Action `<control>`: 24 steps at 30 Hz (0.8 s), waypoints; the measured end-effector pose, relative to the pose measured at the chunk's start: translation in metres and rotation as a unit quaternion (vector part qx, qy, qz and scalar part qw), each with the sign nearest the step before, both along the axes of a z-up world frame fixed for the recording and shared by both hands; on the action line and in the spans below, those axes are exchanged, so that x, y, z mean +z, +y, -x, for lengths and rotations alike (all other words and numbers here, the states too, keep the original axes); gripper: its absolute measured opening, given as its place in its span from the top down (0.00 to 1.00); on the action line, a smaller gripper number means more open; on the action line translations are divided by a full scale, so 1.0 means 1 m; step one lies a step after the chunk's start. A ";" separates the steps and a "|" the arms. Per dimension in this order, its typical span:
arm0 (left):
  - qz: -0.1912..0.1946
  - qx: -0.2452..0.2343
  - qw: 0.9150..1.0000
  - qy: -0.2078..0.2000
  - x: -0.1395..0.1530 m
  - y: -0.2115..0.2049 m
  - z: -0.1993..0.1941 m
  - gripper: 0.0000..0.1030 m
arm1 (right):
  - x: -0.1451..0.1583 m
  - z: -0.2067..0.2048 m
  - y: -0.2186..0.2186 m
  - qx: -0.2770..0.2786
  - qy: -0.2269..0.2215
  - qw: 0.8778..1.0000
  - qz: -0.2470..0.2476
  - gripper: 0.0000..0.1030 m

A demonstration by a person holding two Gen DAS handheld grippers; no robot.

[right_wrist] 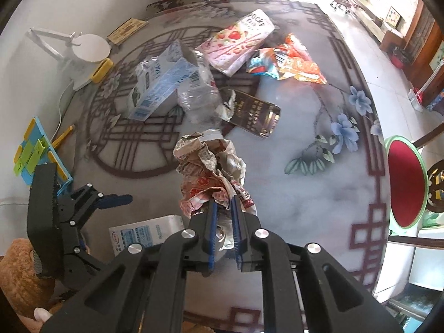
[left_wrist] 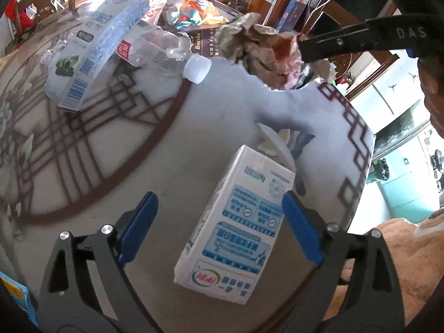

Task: Collect trash
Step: 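Grasp crumpled paper with the right tool while the left grasps the white milk carton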

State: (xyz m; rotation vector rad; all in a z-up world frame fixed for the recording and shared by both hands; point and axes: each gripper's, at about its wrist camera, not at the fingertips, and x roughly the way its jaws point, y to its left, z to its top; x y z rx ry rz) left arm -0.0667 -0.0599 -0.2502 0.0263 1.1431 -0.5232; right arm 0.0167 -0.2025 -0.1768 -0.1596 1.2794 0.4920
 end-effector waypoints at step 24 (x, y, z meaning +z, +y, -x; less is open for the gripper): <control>0.038 0.106 0.990 -0.085 0.061 0.016 -0.033 0.44 | 0.015 -0.015 -0.014 -0.042 -0.029 0.998 -0.036 0.93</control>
